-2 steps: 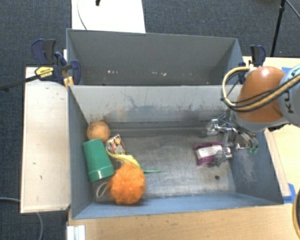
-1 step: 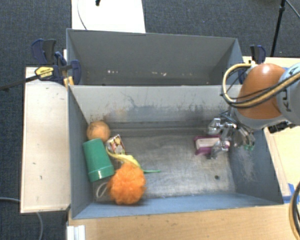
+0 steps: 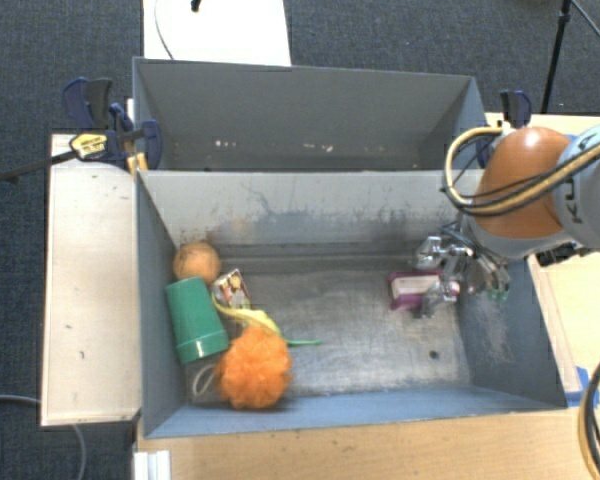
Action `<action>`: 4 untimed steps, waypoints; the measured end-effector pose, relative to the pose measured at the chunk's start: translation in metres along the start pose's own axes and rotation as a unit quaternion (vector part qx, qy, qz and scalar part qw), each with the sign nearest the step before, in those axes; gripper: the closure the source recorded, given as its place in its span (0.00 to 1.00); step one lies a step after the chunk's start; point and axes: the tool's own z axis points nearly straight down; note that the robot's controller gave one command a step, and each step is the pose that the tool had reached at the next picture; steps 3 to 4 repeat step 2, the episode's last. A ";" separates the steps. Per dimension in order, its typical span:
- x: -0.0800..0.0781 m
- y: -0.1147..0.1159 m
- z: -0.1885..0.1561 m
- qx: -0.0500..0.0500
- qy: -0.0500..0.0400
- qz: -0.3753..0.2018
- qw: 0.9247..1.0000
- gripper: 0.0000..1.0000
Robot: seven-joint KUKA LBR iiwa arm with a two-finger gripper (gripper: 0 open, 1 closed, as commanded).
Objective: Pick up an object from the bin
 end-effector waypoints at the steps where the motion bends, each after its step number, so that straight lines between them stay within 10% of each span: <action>1: 0.000 0.000 -0.001 0.000 0.000 0.000 1.000 1.00; 4: 0.001 0.000 -0.006 0.001 0.002 -0.001 1.000 1.00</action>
Offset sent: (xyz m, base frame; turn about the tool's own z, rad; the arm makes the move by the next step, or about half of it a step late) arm 0.0000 -0.0001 0.0291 0.0000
